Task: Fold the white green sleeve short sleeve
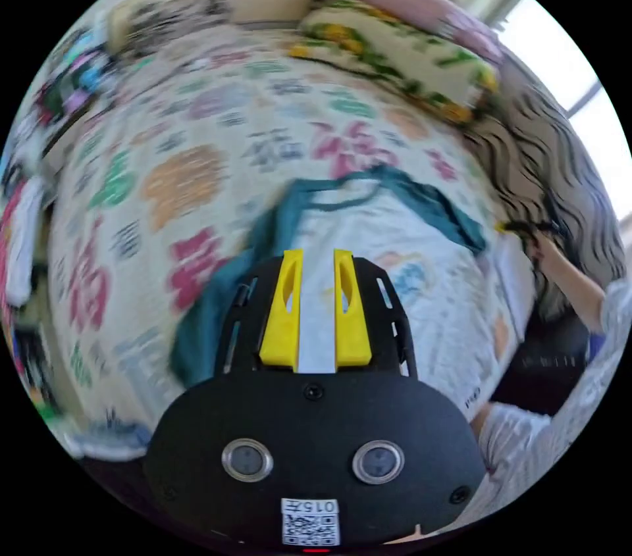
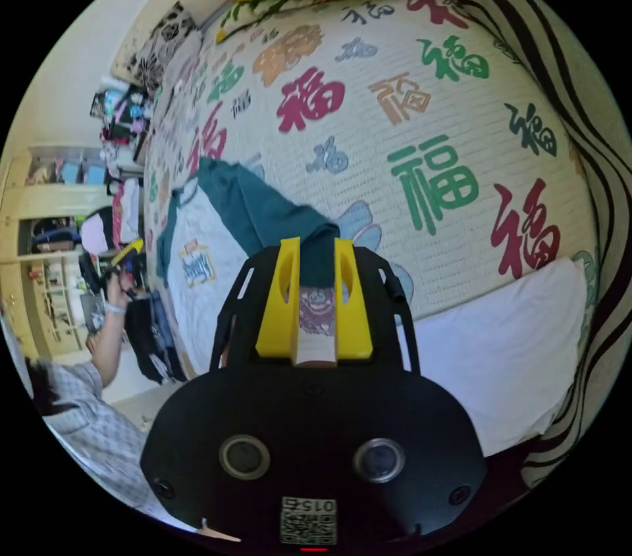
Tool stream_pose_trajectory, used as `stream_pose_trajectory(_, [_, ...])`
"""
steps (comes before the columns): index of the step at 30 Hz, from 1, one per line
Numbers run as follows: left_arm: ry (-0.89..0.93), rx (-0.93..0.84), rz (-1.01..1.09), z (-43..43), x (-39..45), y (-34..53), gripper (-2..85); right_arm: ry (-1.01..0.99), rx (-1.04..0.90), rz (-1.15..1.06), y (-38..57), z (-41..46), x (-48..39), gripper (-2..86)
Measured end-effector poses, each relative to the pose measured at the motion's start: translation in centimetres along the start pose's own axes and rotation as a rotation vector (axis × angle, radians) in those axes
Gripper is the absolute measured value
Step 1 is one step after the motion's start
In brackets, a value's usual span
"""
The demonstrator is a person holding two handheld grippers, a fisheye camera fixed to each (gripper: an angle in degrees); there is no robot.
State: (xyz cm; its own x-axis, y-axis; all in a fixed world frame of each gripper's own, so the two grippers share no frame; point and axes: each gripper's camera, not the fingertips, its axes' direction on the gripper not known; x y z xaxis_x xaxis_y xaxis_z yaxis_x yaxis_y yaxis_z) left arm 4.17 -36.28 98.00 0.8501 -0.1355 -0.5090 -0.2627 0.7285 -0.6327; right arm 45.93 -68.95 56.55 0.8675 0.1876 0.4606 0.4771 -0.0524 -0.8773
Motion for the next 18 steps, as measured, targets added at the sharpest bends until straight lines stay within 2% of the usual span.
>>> stream_pose_trajectory(3, [0.252,-0.162,0.243,7.3,9.3,-5.9,7.3,0.135,-0.066,-0.034,0.8,2.1,0.9,9.6])
stream_pose_trajectory(5, [0.357,-0.211,0.245,11.6,13.0,-8.4,7.6,0.097,-0.063,-0.036,1.1,3.0,1.7,9.3])
stream_pose_trajectory(9, [0.390,-0.333,0.122,19.5,17.2,-11.7,7.5,0.147,-0.026,-0.039,1.6,3.4,3.0,6.0])
stream_pose_trajectory(13, [0.418,-0.323,0.038,21.8,18.4,-13.0,0.9,-0.005,-0.003,-0.073,2.1,2.6,5.6,-0.1])
stream_pose_trajectory(18, [0.496,-0.136,-0.031,21.2,18.7,-17.9,-0.3,-0.073,0.096,-0.045,2.1,0.7,9.7,-0.8])
